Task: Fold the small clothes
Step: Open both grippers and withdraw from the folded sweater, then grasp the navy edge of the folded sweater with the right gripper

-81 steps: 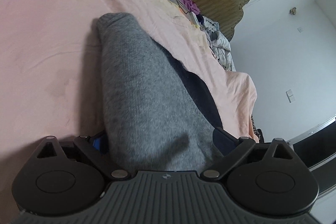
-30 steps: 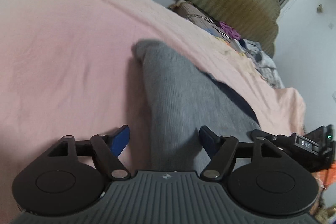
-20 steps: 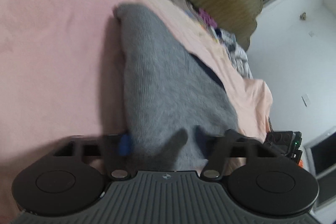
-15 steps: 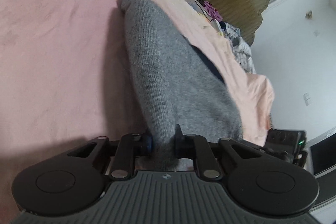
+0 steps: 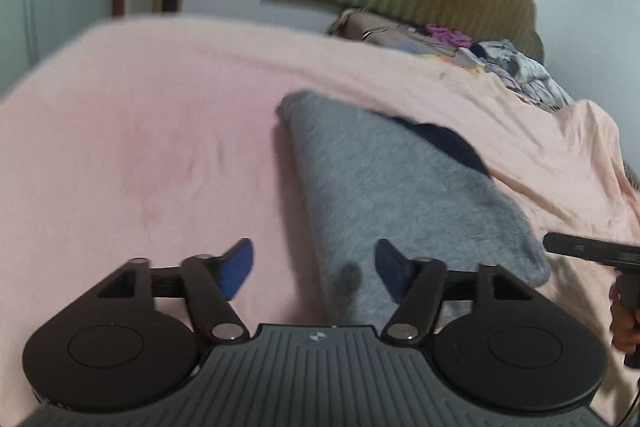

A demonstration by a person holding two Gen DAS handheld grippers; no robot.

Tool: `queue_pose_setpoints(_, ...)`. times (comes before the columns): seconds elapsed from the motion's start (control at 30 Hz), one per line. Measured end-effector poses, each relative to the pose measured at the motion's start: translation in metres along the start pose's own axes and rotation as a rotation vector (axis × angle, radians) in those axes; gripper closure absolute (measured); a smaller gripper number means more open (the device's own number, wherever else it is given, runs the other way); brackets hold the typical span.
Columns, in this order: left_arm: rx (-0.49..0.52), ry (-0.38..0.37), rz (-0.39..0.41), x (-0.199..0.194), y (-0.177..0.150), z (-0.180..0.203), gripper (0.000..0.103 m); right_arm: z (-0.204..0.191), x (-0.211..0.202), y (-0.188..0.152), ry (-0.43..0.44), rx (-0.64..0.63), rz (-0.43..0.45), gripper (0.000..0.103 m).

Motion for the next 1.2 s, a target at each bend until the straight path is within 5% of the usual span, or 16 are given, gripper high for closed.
queue_pose_setpoints(0.1,0.079,-0.057,0.003,-0.007,-0.002,0.024,0.028,-0.005,0.008,-0.011,-0.094,-0.137,-0.059,0.043)
queue_pose_setpoints(0.33,0.143,-0.102,-0.004,0.012,-0.003,0.066,0.025,-0.046,0.005,-0.028,0.14,-0.323,-0.089,0.043)
queue_pose_setpoints(0.5,0.173,-0.111,-0.03,0.044,0.007,0.092,0.025,-0.069,0.023,-0.034,0.149,-0.413,-0.111,0.045)
queue_pose_setpoints(0.57,0.184,-0.103,-0.041,0.055,0.008,0.101,0.025,-0.074,0.029,-0.037,0.148,-0.412,-0.138,0.084)
queue_pose_setpoints(0.67,0.195,-0.086,-0.045,0.066,0.007,0.109,0.025,-0.081,0.032,-0.043,0.115,-0.441,-0.152,0.094)
queue_pose_setpoints(0.8,0.237,-0.068,-0.051,0.079,-0.001,0.117,0.017,-0.083,0.02,-0.052,0.126,-0.507,-0.188,0.094)
queue_pose_setpoints(1.03,0.195,-0.062,-0.025,0.062,-0.002,0.105,0.017,-0.061,-0.015,0.001,-0.008,-0.299,0.049,0.091)
queue_pose_setpoints(1.2,0.134,-0.015,0.019,0.052,0.011,0.086,0.013,-0.066,0.019,0.026,0.003,-0.21,0.076,0.09)
Point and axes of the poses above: each gripper's, at about its wrist camera, not at the fingertips, and x roughly the way its jaws point, z to its right, y to its top, the point moved 3 cm from there along x, roughly the way its jaws point, and after that the axes turned 3 degrees about y, right-handed, at the moved point
